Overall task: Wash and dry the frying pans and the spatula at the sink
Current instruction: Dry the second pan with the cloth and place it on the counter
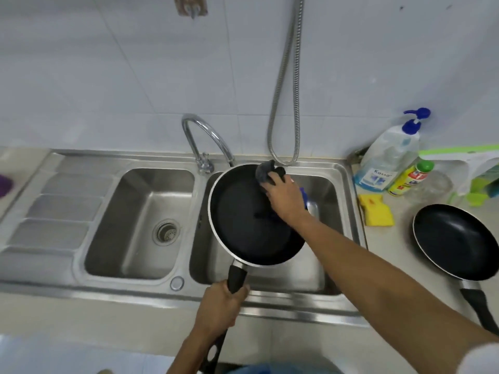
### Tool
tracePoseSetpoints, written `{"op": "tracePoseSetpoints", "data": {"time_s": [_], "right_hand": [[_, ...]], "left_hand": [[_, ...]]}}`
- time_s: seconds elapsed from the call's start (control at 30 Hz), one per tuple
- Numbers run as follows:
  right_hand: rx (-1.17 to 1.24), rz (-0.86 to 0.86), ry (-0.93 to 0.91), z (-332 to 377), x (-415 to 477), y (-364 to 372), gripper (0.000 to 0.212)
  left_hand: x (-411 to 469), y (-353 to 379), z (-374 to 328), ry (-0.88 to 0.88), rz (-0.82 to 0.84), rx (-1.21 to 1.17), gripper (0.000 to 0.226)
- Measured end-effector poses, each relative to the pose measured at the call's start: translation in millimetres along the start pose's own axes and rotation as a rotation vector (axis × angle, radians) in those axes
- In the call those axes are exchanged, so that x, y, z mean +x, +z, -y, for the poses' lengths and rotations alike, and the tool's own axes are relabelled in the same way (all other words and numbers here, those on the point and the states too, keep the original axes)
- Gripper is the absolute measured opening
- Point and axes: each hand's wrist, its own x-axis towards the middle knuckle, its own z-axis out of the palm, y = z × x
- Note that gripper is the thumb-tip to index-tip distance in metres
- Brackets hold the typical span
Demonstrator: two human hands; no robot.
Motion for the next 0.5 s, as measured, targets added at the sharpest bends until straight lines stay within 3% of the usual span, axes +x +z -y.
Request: {"op": "tracePoseSetpoints", "data": {"time_s": [0.1, 0.23, 0.37, 0.5], "right_hand": [[-0.01, 0.212, -0.023, -19, -39, 20, 0.034], [0.591, 0.447, -0.014, 46, -103, -1, 0.029], [0.893, 0.324, -0.078, 83, -83, -22, 0.028], [0.819, 0.151, -0.068, 87, -36, -14, 0.034]], "left_hand": [[10, -7, 4, 0.035, -0.106, 0.112, 0.036], [17, 3, 6, 0.085, -0.162, 0.302, 0.023], [18, 11, 15, 0.058, -0.135, 0.335, 0.027], [6, 24, 5, -0.003, -0.08, 0.209, 0.038]]}}
